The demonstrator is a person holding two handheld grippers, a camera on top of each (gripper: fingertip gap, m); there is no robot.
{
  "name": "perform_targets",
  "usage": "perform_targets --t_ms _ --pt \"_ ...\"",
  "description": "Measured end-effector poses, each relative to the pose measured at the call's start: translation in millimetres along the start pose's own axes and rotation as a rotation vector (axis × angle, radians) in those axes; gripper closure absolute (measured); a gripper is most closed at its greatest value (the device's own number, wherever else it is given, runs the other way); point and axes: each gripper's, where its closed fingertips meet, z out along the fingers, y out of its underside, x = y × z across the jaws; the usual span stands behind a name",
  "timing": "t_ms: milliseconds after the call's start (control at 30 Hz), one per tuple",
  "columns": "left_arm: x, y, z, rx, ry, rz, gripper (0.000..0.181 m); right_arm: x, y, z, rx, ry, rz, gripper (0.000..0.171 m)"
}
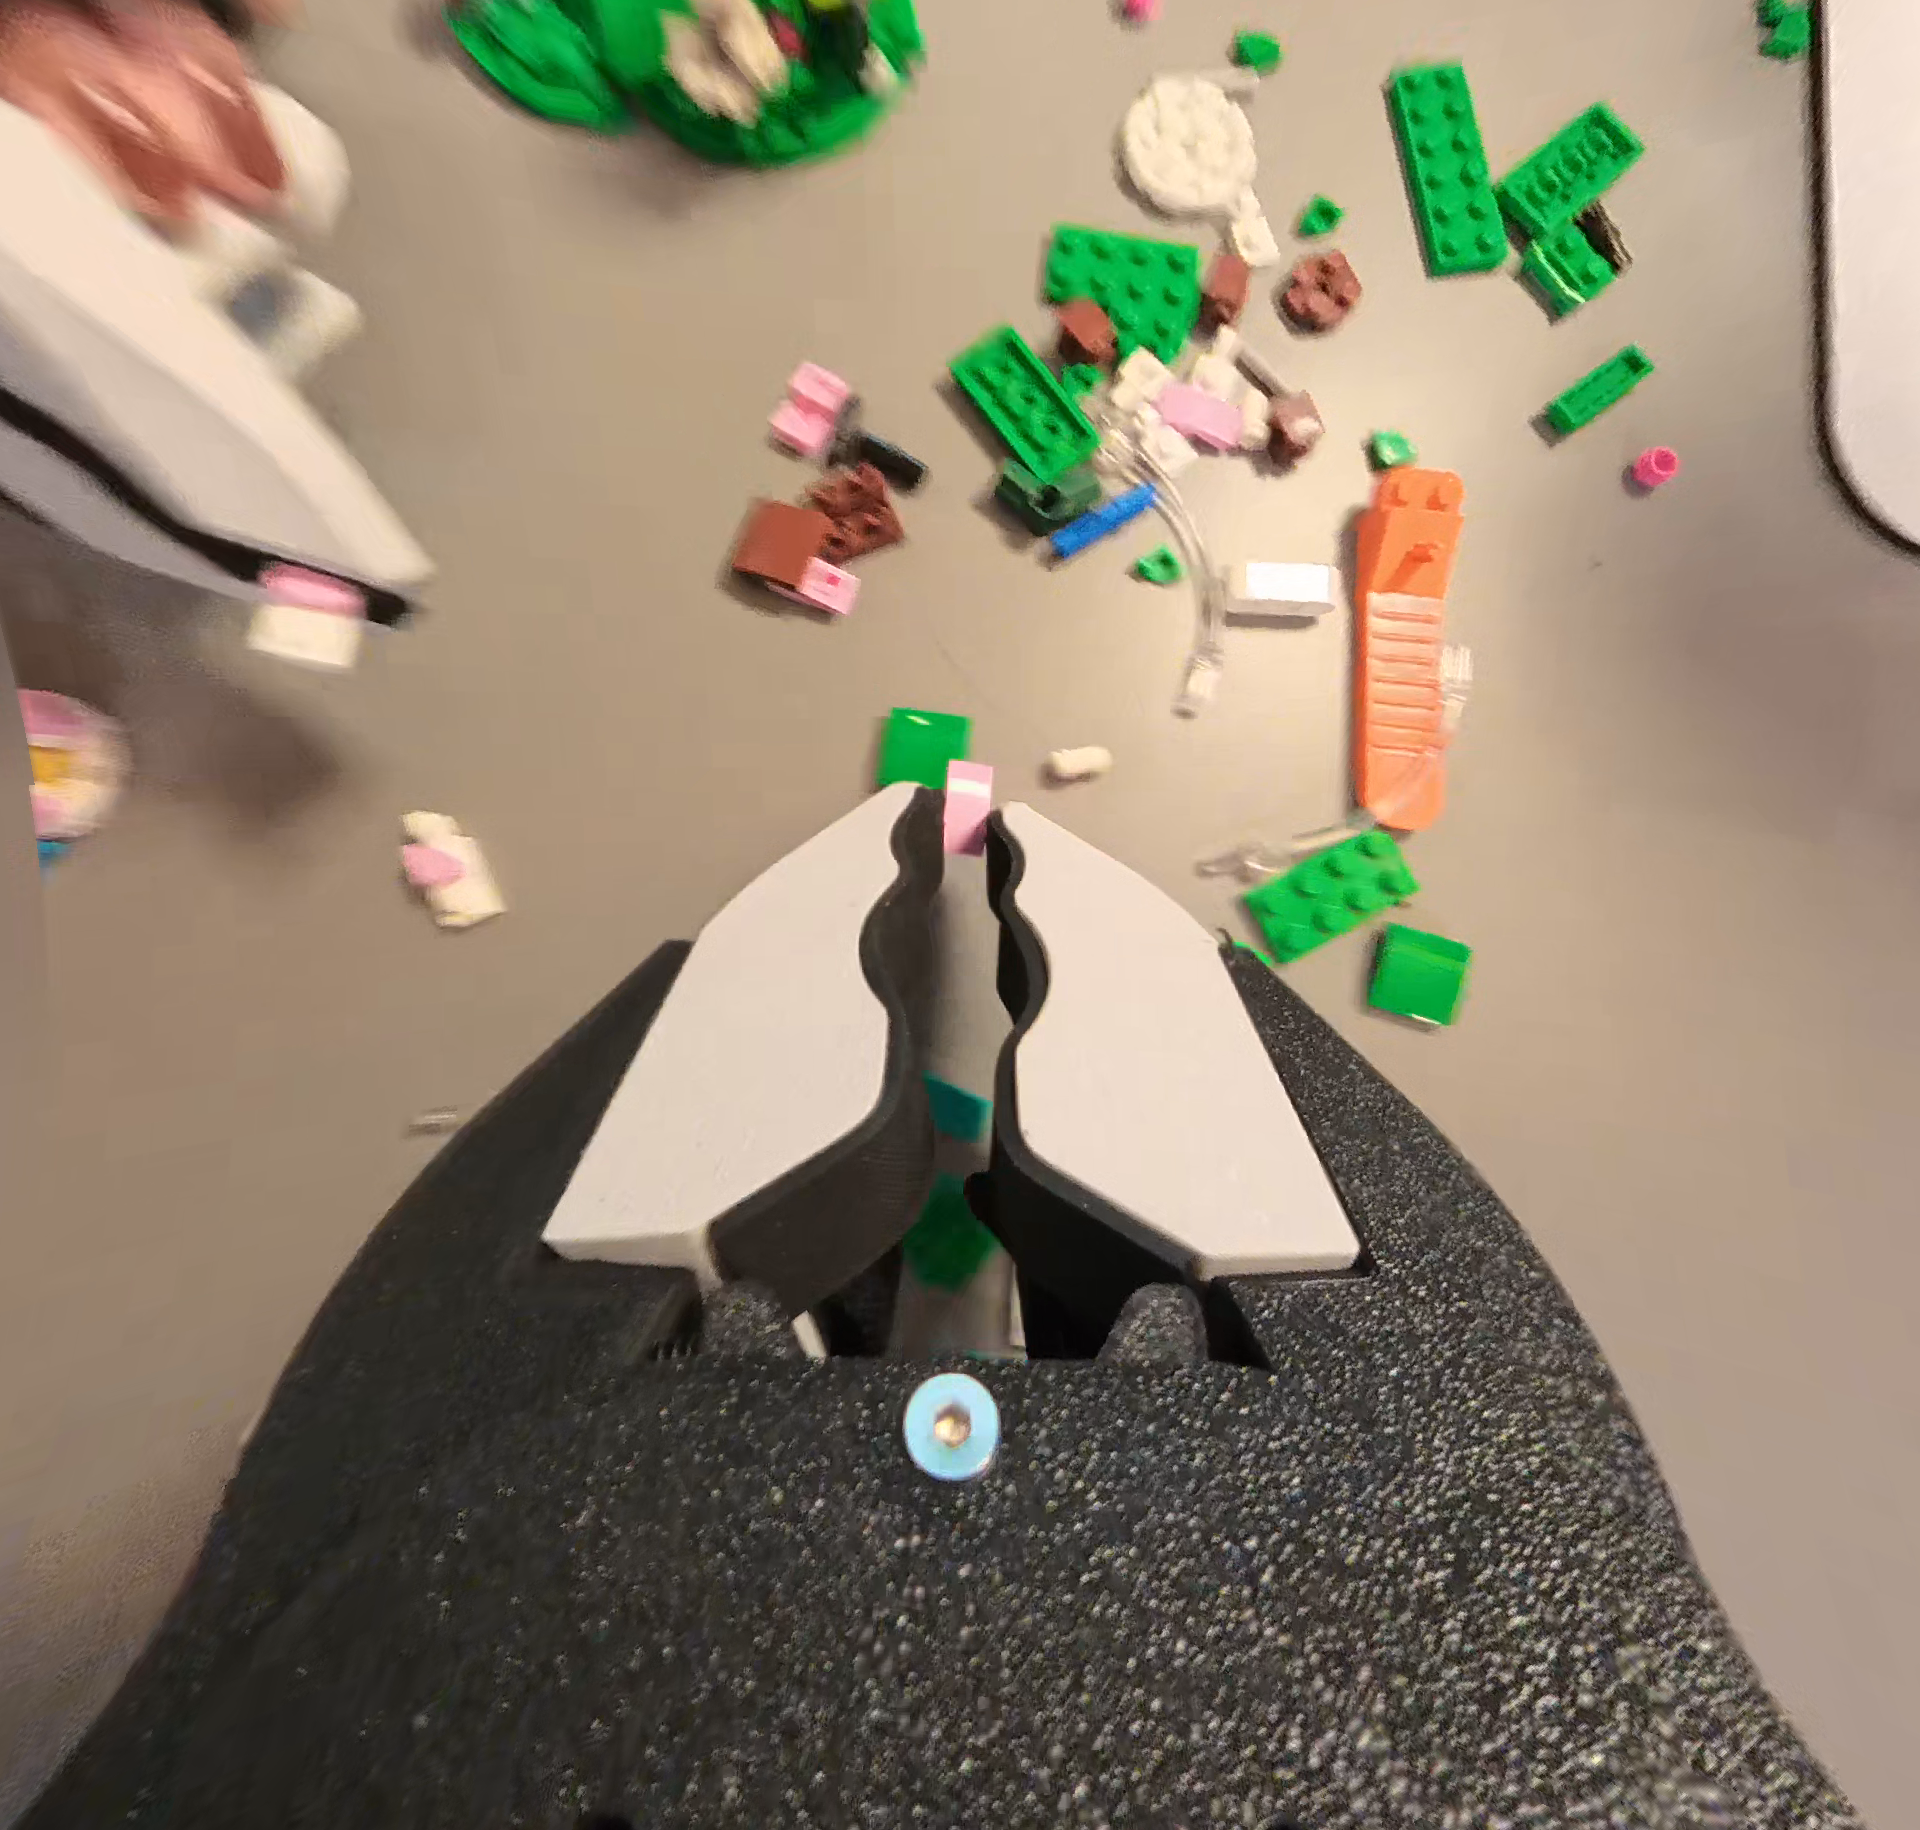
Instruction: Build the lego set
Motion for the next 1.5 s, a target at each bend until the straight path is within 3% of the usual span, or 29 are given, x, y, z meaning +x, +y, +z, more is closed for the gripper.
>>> perform_targets --t_ms 33,167,300,933,1333,1500 --pt "0.4 0.5 0.3 -0.001 0.006 -0.009 0.176 -12.6 -6.4 -4.7 0.060 -0.061 0.036 0.164" --pt "1.6 0.9 1.2 -0.001 0.024 -0.034 0.176 -60.1 -23.9 -23.1 0.239 -0.272 0.129 0.164" --pt "2.5 0.2 1.2 0.001 0.028 -0.031 0.176 -87.6 -25.0 -26.9 0.250 -0.320 0.122 0.164" --pt "10.0 -1.6 2.5 -0.004 0.040 0.070 0.176 -95.8 -22.2 -10.5 0.166 -0.280 0.189 0.164" --pt "12.5 -6.0 2.0 -0.017 -0.020 0.266 0.176 -99.7 -13.9 -10.2 -0.098 -0.110 -0.030 0.164" --pt "11.1 -8.9 0.6 -0.006 -0.045 0.301 0.176 -101.3 -14.2 -12.5 -0.132 -0.098 -0.069 0.164"
